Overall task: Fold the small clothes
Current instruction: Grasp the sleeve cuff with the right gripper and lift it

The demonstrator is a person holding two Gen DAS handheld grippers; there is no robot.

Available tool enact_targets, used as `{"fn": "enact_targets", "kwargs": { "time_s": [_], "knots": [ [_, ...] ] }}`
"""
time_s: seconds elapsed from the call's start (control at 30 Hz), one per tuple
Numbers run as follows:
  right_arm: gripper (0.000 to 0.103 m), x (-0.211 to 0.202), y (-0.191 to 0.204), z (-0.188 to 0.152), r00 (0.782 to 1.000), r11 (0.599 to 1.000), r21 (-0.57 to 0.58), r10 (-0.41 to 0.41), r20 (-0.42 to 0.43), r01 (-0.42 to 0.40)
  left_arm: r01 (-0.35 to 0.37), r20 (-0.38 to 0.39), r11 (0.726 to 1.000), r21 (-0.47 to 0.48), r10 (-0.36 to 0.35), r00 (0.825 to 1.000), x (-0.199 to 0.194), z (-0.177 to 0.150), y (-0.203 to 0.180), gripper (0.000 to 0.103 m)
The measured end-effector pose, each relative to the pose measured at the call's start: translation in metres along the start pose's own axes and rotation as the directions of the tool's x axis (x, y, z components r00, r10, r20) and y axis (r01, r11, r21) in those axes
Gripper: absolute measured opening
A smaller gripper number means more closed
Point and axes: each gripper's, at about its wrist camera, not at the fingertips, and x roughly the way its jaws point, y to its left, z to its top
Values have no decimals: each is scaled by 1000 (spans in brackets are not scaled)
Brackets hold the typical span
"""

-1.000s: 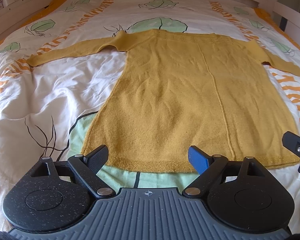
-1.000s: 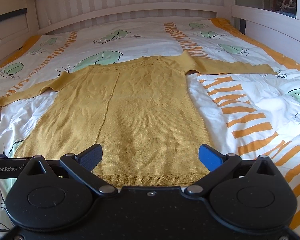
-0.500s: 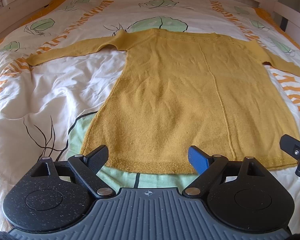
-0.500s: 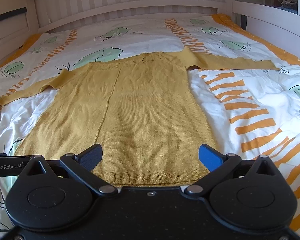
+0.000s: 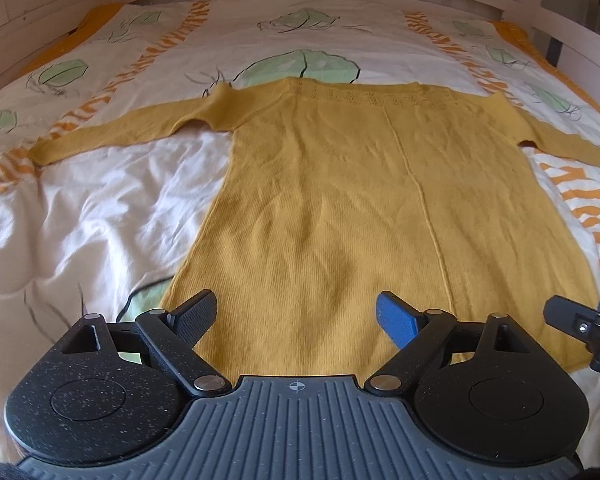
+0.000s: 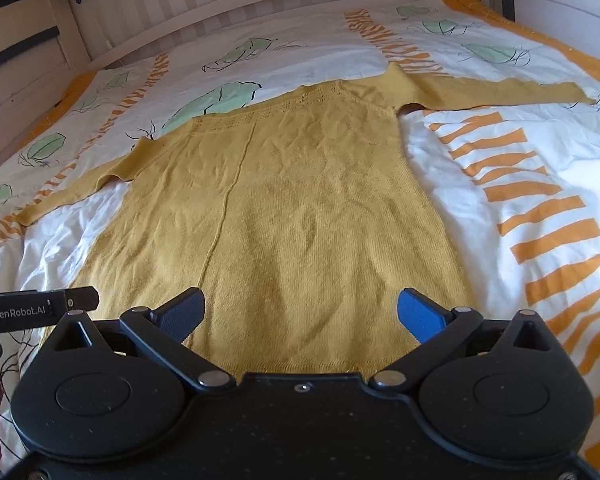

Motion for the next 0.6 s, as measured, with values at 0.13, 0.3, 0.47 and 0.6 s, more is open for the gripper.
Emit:
{"fn": "enact_targets", "kwargs": {
  "time_s": [0.13, 0.3, 0.47, 0.6],
  "knots": [
    [102, 11, -19, 17, 999, 999, 18, 49, -17, -49, 56, 22, 998, -10, -56, 998, 15, 19, 0, 87],
    [102, 34, -60, 49, 989, 985, 112, 136, -66, -128, 147, 70, 988, -41, -144, 987, 36, 46, 2, 87],
    [102, 49, -111, 89, 995, 977, 199, 92, -46, -81, 167, 122, 983, -74, -158, 980, 62, 78, 0, 87],
    [102, 59, -159, 125, 1000, 970, 244, -14, -2, 14, 73, 168, 997, -13, -70, 983, 88, 100, -12, 88]
  ]
}}
